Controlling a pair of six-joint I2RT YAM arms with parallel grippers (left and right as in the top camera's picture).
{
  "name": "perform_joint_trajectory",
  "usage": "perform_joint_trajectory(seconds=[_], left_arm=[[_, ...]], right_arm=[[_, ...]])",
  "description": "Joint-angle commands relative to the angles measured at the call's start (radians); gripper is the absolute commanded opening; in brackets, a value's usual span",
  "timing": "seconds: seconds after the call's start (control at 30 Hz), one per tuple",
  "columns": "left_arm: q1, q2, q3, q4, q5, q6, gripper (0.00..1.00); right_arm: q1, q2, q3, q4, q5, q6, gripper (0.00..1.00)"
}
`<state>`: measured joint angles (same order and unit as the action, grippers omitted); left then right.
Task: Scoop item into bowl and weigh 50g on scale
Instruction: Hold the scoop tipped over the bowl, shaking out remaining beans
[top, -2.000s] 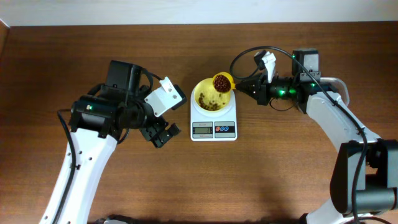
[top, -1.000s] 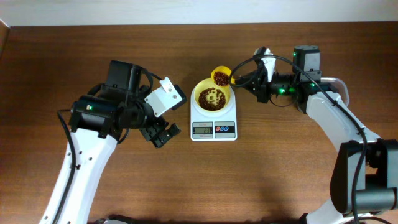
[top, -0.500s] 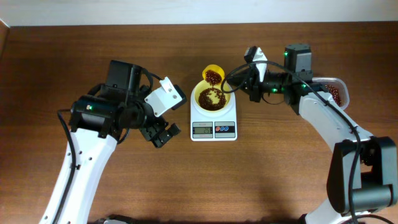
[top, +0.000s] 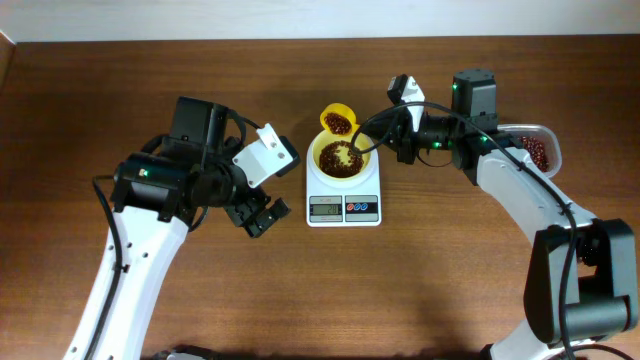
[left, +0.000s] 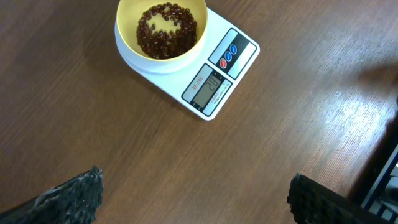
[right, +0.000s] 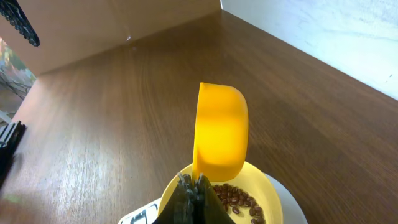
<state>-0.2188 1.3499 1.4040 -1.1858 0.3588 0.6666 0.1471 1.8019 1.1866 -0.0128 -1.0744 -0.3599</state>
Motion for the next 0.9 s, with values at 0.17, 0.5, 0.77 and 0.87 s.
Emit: perform_joint_trajectory(seconds=[0.17, 0.5, 0.77, 0.87], left_arm=[[-0.004, -0.003, 0.0, -0.002, 0.0, 0.008, 0.99], [-0.004, -0.003, 0.0, -0.002, 0.0, 0.008, 0.99], [-0.004, -0.003, 0.0, -0.001, 0.0, 0.008, 0.99], [-0.004, -0.003, 0.0, -0.002, 0.0, 0.008, 0.99]], right_arm=[[0.01, 0.006, 0.001, 0.006, -0.016, -0.006, 0.04], [0.01, 0.006, 0.001, 0.008, -0.013, -0.007, 0.04], [0.01, 0.007, 0.001, -0.006, 0.038, -0.007, 0.04], [0.01, 0.007, 0.001, -0.01, 0.046, -0.007, 0.04]])
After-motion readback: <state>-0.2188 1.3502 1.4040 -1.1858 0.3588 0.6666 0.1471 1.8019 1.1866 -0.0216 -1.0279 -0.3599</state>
